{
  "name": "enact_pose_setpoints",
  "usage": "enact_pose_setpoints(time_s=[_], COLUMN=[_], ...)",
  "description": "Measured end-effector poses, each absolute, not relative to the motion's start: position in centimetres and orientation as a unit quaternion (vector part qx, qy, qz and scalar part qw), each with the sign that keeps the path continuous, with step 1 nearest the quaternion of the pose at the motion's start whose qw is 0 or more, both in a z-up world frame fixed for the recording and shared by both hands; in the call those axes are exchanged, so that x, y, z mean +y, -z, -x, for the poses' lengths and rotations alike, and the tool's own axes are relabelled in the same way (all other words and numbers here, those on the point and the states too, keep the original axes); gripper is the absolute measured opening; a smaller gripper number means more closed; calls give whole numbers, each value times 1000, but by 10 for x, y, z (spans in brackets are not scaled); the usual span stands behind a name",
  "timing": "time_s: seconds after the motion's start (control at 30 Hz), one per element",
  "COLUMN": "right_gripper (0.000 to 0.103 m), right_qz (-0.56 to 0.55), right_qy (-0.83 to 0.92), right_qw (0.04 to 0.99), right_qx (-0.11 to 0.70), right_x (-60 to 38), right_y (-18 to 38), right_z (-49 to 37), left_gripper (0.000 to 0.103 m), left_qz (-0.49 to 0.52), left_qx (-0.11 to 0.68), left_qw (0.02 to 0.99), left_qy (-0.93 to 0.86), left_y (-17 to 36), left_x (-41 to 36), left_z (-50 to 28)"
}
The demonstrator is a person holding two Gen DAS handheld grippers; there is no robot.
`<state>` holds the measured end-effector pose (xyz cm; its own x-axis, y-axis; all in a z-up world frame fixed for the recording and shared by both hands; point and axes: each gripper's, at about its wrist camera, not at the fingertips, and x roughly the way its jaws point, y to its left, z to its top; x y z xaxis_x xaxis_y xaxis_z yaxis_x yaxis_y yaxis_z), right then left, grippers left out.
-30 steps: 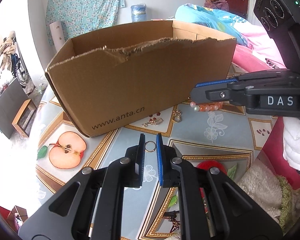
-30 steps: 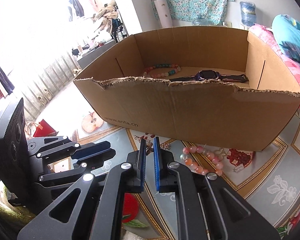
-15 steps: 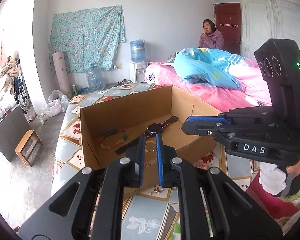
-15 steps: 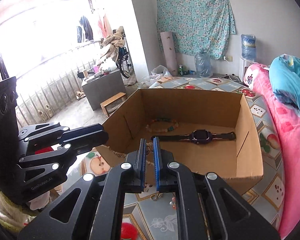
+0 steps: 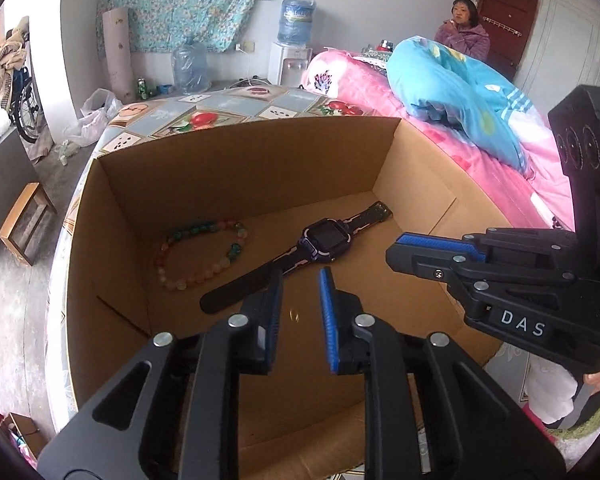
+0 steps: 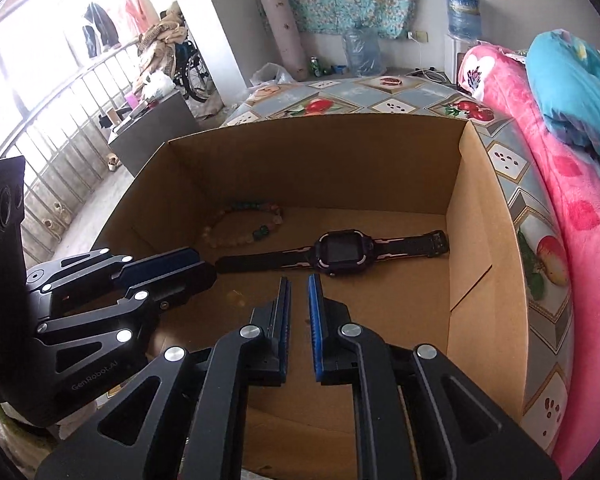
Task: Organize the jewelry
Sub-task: 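Carry the ring with the left tool while the right tool carries the charm, opening both over the box, then move both tools out of the box back to the jewelry on the table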
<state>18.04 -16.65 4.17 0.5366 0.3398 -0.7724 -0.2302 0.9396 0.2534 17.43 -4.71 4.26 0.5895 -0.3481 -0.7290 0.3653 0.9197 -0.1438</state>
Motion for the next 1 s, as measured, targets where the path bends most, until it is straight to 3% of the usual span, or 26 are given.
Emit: enact_pose_setpoints(time_s=[0.43,0.6,0.73,1.0], right_gripper=[17,37,38,39], right_qz=[-75,-72,-67,-79], right_qy=[-159,-191,-211,-230], right_qw=[908,918,914,883], right_qx=[379,339,341,402], right_x=[-189,-189,-180,-150], right_y=[-77,-86,-79,-34], right_z=[-131,-87,-57,-30], left_gripper=[41,50,59,59], left_qz=[41,46,48,71], left_qx=[311,276,272,339], left_qw=[931,943,948,926], left_qy=[186,178,158,150], left_y=[-93,-107,-96,-39], left_x=[4,31,52,58], left_z=[-135,-93,-57,-28])
